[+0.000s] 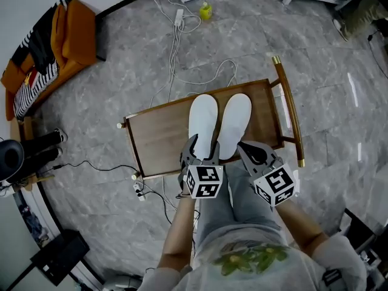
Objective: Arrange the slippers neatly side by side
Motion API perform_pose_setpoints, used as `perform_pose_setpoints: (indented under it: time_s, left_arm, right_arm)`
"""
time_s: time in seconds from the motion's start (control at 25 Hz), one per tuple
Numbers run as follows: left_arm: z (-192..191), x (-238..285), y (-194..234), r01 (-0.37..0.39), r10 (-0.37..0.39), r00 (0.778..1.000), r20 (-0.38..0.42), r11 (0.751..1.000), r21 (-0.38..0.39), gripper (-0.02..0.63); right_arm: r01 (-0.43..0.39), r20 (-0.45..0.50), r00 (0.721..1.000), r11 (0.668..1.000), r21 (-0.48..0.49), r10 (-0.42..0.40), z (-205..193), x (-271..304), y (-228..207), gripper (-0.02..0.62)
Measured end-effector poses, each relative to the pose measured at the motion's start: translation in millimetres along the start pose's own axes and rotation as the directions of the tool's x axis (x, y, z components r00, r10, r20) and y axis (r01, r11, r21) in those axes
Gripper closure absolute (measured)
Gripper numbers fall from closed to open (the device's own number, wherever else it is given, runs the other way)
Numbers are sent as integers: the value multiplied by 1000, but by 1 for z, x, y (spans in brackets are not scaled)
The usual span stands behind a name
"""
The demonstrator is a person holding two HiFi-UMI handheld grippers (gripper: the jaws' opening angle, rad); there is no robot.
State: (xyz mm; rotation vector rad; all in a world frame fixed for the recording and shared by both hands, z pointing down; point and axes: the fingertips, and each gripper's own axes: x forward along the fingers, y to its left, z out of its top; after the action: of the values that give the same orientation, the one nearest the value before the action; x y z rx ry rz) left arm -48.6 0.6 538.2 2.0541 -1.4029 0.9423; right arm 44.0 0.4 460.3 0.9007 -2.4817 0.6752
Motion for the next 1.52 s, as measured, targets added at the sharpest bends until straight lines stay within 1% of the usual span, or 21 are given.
perform_pose_setpoints:
  time_s: [0.16,0.52,0.64,0.84,0.92,1.04,1.16,1.24,1.36,1.52]
  left_arm:
    - [-6,22,0,8,-8,1000,-21,1000,9,341]
    - [-27,60,7,9,-11,997,-81,1000,-26,341]
    - [-30,68,9,12,-17,995,-95,999,-45,361]
    - [-38,80,8,22,-28,991,-133,999,-50,370]
    - [-40,84,9,17,-26,990,-137,998,-63,388]
    - [-41,87,10,20,-35,991,-129,994,-111,433]
    - [-43,87,8,22,-43,992,-115,983,-184,533]
    - [-44,87,8,18,-42,994,-101,973,-231,552]
    - [-43,85,10,11,-37,996,-80,955,-295,565]
    - [-41,84,13,3,-25,998,-57,935,-355,571]
  right_arm:
    - [11,-19,1000,1000,14,-11,-10,10,-9,591]
    - [24,-43,999,999,30,-22,-24,27,-15,591]
    - [20,-48,999,999,32,-18,-26,30,-13,591]
    - [11,-57,998,999,30,-9,-29,35,-12,591]
    - [11,-57,998,999,31,-9,-29,37,-13,591]
    - [15,-56,998,999,32,-13,-28,39,-14,591]
    - [19,-55,998,999,34,-17,-27,40,-14,591]
    - [21,-55,998,999,34,-19,-27,41,-14,591]
    - [24,-53,998,999,34,-22,-25,42,-14,591]
    - [27,-50,998,999,39,-26,-26,42,-15,591]
